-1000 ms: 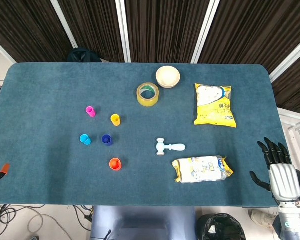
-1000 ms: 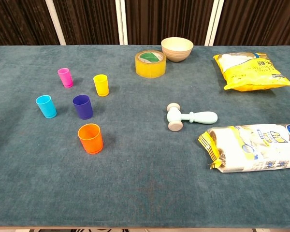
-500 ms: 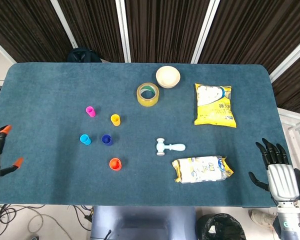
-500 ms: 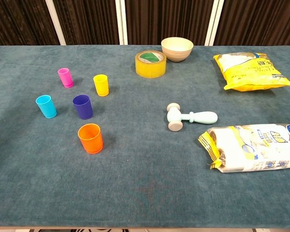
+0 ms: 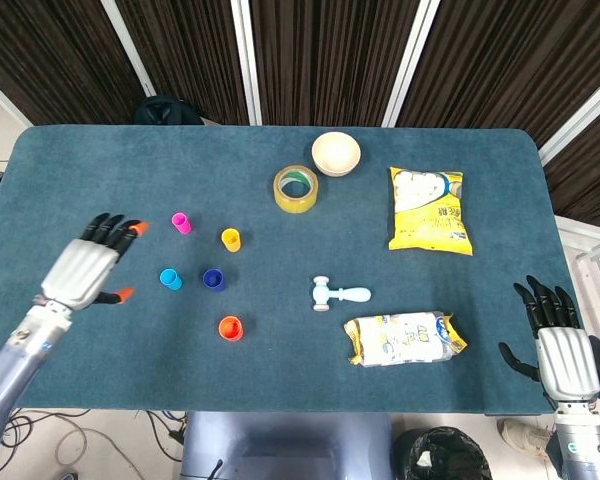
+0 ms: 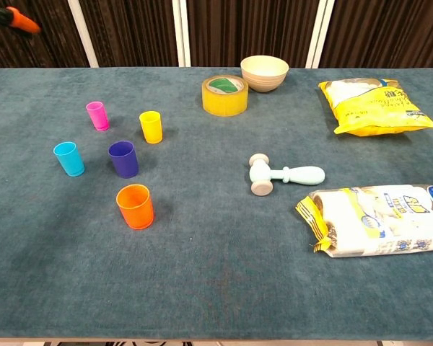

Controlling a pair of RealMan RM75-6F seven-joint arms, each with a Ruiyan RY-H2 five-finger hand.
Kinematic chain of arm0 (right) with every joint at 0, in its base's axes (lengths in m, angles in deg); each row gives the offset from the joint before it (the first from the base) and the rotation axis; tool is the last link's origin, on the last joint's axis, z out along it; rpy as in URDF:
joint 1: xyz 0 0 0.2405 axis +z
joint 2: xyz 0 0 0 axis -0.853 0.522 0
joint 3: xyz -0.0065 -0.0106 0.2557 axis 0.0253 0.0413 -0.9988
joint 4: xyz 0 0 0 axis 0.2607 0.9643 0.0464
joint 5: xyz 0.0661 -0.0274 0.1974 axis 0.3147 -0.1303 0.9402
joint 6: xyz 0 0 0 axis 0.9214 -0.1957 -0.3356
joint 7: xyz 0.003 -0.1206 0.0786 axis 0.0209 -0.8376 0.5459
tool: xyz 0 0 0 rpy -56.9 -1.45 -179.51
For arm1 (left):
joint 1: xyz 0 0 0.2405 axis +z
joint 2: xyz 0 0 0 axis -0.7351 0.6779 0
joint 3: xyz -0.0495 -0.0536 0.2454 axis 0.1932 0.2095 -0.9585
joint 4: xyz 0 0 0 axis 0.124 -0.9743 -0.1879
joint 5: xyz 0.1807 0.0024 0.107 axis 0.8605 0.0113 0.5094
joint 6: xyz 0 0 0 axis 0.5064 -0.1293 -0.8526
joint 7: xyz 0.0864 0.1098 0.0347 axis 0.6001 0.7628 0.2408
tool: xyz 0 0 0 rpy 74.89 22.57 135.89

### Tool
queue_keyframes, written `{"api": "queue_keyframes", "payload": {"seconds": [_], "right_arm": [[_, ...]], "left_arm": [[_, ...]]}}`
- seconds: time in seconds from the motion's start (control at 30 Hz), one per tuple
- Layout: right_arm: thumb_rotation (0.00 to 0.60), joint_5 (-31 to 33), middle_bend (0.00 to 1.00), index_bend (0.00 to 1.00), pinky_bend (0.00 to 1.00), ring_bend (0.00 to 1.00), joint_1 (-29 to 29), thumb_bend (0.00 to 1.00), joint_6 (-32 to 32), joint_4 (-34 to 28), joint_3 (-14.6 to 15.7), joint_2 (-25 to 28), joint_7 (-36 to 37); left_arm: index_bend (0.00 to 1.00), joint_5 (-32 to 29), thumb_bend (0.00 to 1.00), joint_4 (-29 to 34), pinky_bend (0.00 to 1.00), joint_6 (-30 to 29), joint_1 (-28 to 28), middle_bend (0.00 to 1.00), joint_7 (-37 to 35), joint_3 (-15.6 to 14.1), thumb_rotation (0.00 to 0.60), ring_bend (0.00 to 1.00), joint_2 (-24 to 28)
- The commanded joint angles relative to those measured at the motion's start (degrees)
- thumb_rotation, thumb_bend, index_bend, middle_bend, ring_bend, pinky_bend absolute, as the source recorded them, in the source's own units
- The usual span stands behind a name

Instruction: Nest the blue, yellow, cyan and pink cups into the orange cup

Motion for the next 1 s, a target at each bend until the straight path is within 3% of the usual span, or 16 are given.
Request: {"api": "queue_keyframes", "payload": {"seconds": [0.03,0.33,0.53,1.0], "right_arm": [[0.600,0.02,0.04,0.11,0.00,0.10,-0.01,0.32,0.03,-0.02,-0.04,0.05,0.09],[0.600,0.36,0.04,0.11,0.00,0.10,-0.15,0.32,0.17,-0.12,-0.22,0.29,0.59],[0.600,0.65,0.04,0.11,0.00,0.10,-0.25,0.32,0.42,-0.17,-0.51,0.51,0.88],[0.600,0.95,0.04,0.11,0.00,0.10,-0.49,0.32,0.89,-0.33,-0.92,1.26,2.36]], "left_arm": [[0.05,-4.40,0.16,0.74,0.01,4.74,-4.18,0.09,4.41,0.49,0.600,0.00,-1.97],[0.06,-15.01,0.16,-2.16,0.01,8.11,-9.89,0.09,13.21,-0.99,0.600,0.00,-9.30],[0.14,-21.60,0.16,-5.70,0.01,8.12,-13.47,0.10,18.13,-1.83,0.600,0.00,-14.54],[0.20,-28.66,0.16,-9.41,0.01,4.64,-18.11,0.10,25.75,-3.62,0.600,0.00,-20.52]]}}
